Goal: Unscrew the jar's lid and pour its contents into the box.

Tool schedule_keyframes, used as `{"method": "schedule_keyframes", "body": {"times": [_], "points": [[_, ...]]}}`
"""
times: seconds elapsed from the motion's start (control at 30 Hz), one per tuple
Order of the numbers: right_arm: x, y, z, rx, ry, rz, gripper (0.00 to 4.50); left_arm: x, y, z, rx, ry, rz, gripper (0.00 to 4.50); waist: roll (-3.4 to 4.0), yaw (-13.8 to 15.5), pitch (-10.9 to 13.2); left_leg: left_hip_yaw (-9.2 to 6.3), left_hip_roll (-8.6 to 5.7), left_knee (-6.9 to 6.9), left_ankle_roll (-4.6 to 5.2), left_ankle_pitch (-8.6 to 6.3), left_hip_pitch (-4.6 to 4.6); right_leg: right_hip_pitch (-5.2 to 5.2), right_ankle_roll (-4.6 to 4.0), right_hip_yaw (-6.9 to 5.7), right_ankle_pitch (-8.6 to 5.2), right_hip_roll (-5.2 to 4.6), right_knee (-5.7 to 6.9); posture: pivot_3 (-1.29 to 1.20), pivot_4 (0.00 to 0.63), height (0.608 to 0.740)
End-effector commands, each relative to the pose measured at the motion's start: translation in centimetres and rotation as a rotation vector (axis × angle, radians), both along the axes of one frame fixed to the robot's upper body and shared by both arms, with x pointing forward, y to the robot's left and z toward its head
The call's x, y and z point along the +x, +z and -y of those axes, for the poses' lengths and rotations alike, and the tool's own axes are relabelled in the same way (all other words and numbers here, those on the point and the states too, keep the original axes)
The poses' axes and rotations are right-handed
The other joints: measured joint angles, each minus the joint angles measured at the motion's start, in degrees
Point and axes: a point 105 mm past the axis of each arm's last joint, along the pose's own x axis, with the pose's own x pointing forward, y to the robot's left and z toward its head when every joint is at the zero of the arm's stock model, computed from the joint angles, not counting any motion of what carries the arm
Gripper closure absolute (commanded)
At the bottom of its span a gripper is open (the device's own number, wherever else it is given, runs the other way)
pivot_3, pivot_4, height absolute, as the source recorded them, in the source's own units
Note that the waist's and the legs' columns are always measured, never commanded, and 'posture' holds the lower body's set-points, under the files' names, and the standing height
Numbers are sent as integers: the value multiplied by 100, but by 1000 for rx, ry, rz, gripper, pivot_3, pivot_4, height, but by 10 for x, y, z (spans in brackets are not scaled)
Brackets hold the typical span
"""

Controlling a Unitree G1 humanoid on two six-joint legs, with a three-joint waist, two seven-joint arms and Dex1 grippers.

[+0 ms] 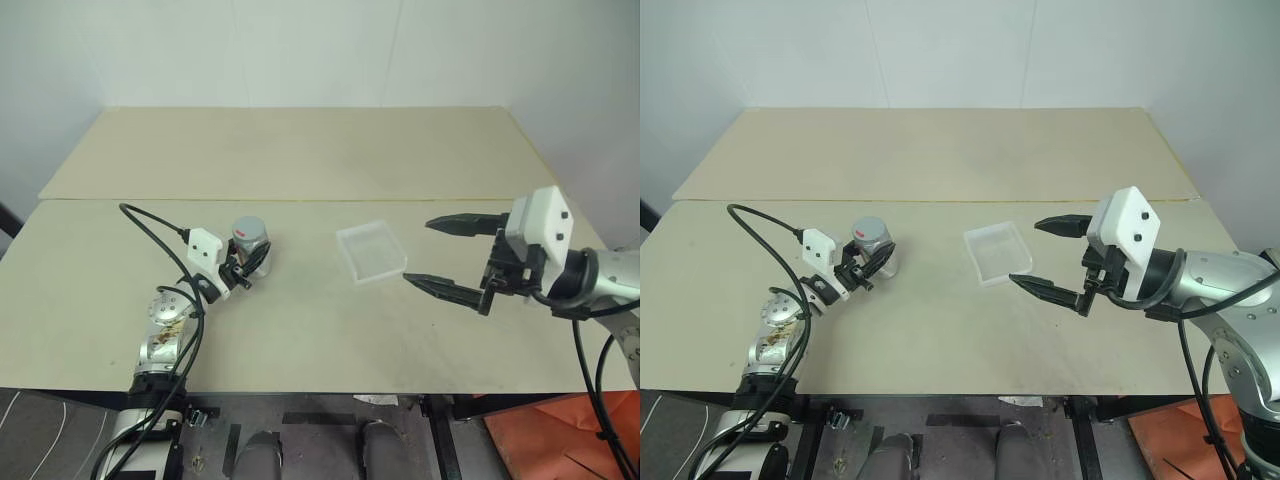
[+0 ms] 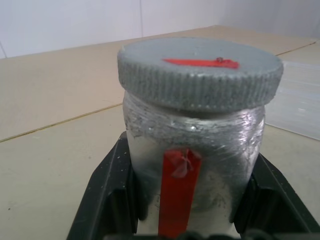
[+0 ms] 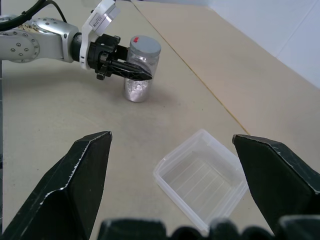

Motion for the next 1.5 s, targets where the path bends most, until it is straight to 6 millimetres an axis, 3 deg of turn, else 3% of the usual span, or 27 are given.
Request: {"method": "schedule_keyframes", "body": {"times": [0.03,0.27,0.53,0.87,1.2,1.33,1.4,1.5], "points": [[-4,11,-4,22,11,57,0,-6,33,7,23,-106,64,2593,0,-7,0,0,0,0,0,0,-1,-1,0,0,0,0,0,0,150,740],[7,29,-28,139,90,55,0,-30,81,26,82,-459,39,2593,0,-50,0,0,1,-1,0,0,1,-2,0,0,0,1,5,0,150,740],[27,50,-74,236,137,0,0,-35,103,63,83,-747,27,2593,1,-40,1,-2,0,-1,-2,2,-6,-12,-1,-1,0,1,6,0,150,740],[36,55,-104,240,117,13,0,-28,110,92,97,-881,72,2593,2,-73,1,-7,-1,0,-1,2,-7,-14,-1,-4,0,1,8,0,150,740],[47,52,-109,214,69,3,0,-29,112,96,115,-905,94,2593,3,-193,2,-12,-2,-1,-1,2,-9,-18,-1,-3,0,1,13,0,150,740],[47,50,-110,213,69,-12,861,-29,113,95,117,-907,101,2593,3,-187,2,-12,-2,0,-1,2,-9,-18,-1,-3,0,1,13,0,150,740],[47,49,-110,213,77,-19,1554,-29,115,95,118,-909,106,2593,3,-184,2,-12,-2,-1,-1,2,-9,-18,-1,-3,0,1,13,0,150,740],[47,48,-110,220,92,-28,1735,-30,118,95,120,-919,117,2593,3,-182,2,-13,-2,0,-1,2,-10,-18,-1,-3,0,1,13,0,150,740]]}}
